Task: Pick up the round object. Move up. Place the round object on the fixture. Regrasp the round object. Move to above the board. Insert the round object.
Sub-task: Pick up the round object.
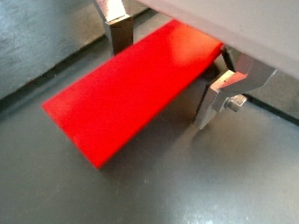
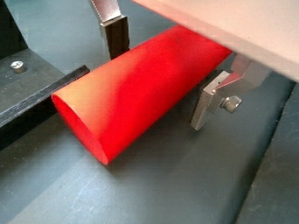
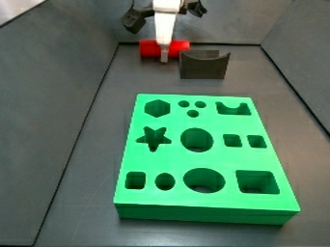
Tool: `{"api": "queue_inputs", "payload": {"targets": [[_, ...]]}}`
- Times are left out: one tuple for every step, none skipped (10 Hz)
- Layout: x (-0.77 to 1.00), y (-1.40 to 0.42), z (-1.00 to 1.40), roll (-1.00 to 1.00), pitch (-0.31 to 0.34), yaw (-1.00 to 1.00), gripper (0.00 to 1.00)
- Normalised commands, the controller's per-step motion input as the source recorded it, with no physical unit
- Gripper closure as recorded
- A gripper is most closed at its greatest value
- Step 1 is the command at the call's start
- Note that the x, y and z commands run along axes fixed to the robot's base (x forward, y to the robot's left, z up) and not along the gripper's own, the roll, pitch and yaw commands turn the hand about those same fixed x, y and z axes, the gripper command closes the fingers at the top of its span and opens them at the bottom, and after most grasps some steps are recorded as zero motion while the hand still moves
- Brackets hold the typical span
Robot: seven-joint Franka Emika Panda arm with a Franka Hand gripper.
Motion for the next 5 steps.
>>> {"api": "queue_inputs", "payload": {"targets": [[0.0, 0.0, -0.14, -0.07, -0.057, 0.0, 0.0], [-0.08, -0.03, -0.05, 0.0, -0.137, 0.03, 0.0], [-0.06, 0.0, -0.04, 0.0, -0.091, 0.03, 0.0], [0.0, 0.0, 0.0, 0.0, 0.0, 0.0, 1.0], [0.0, 0.0, 0.0, 0.0, 0.0, 0.0, 1.0]]}}
